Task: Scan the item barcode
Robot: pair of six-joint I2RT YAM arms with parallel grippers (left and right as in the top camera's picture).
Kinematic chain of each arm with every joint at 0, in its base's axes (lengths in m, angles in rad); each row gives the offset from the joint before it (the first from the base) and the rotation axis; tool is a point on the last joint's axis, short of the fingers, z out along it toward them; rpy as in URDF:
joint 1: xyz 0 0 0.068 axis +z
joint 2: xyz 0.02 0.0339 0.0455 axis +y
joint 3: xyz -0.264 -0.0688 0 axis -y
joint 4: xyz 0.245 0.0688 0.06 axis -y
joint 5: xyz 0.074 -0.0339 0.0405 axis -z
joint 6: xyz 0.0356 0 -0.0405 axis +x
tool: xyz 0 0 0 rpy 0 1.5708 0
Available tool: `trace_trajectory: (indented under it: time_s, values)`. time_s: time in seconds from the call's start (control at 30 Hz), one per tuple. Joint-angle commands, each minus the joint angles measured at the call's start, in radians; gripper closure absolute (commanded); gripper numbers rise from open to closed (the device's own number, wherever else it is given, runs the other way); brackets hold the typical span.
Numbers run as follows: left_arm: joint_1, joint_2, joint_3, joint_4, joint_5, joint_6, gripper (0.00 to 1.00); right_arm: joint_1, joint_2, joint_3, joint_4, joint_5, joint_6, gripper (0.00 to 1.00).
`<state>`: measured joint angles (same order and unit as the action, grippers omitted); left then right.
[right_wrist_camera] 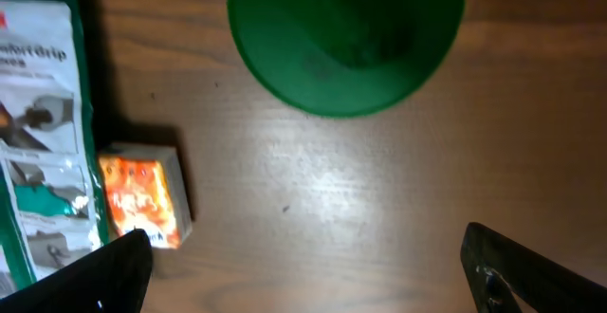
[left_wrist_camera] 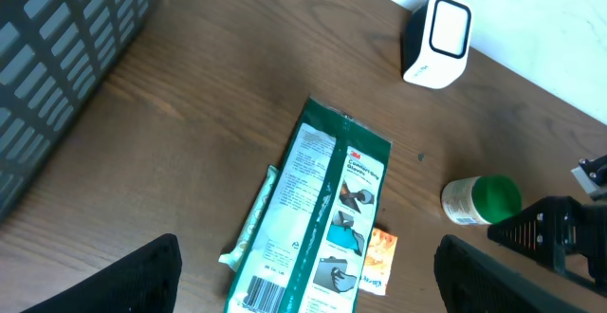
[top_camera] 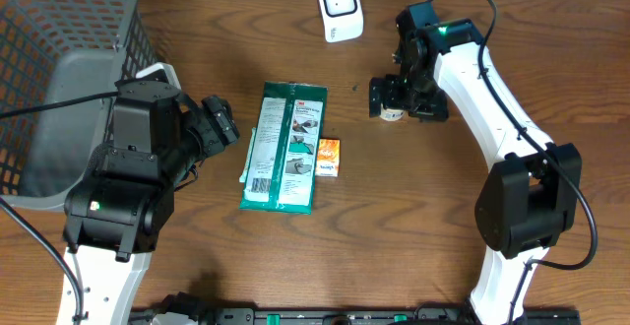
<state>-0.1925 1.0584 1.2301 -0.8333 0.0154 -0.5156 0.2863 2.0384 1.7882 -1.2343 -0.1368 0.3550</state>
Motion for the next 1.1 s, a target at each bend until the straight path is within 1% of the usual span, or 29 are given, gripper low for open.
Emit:
trace_trajectory:
  time_s: [0.0,0.33,0.47,0.57,0.63,0.7,0.8,1.07]
  values:
    - [0.003,-0.001,0.016,-0.001,-0.017,0.018,0.14,0.003,0.009,-0.008,0.029,0.050,-0.003,0.01]
    - [0.003,-0.001,0.016,-0.001,-0.017,0.018,0.14,-0.006,0.010,0.008,0.060,0.037,0.011,0.01]
    - [0.003,-0.001,0.016,-0.001,-0.017,0.018,0.14,-0.037,0.010,0.118,-0.052,-0.042,0.011,0.01]
    - [0.003,-0.001,0.016,-0.001,-0.017,0.018,0.14,-0.059,0.010,0.235,-0.132,-0.010,0.011,0.01]
    - [0.003,-0.001,0.016,-0.001,-0.017,0.018,0.14,-0.067,0.010,0.274,-0.148,0.016,0.011,0.01]
    - [0.003,-0.001,0.016,-0.001,-0.017,0.018,0.14,-0.075,0.010,0.280,-0.137,0.020,0.014,0.01]
    - [0.003,-0.001,0.016,-0.001,-0.017,0.018,0.14,-0.080,0.027,0.276,-0.119,0.020,0.063,0.01]
    - [0.003,-0.001,0.016,-0.001,-0.017,0.018,0.14,-0.053,0.160,0.276,-0.043,0.020,0.101,0.01]
